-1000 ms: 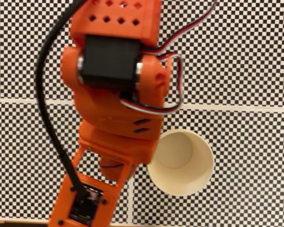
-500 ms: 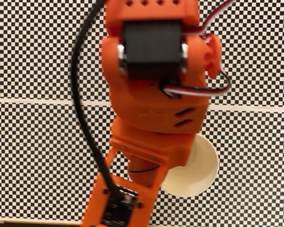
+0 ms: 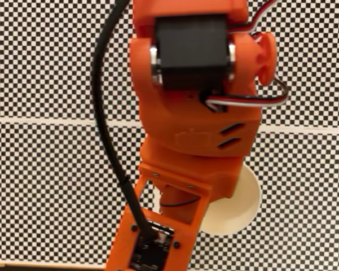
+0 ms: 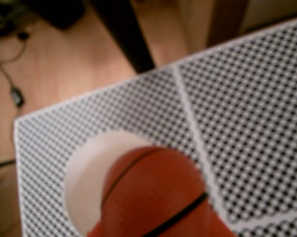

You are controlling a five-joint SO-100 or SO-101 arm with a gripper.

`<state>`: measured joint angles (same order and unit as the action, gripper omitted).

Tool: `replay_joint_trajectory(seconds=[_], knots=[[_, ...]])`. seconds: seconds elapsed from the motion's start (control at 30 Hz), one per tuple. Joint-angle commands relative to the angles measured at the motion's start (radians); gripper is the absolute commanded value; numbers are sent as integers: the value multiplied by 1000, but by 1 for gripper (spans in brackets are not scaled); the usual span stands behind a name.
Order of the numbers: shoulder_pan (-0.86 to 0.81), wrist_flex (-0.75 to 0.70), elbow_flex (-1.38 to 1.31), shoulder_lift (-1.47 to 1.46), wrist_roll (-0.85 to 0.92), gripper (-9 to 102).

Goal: Grasp basketball and place into cup.

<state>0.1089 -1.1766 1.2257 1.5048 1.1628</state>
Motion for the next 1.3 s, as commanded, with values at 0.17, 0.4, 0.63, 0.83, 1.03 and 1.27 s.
replay_joint_trajectory(seconds=[0.17,0.4,0.63,0.83,1.03,1.27], knots=[[38,41,-31,3,-54,1],[69,63,-101,-89,-107,2],[95,63,-138,-138,-138,3],[101,54,-153,-137,-146,13],[126,54,-163,-137,-181,20],[158,54,-176,-143,-215,28]])
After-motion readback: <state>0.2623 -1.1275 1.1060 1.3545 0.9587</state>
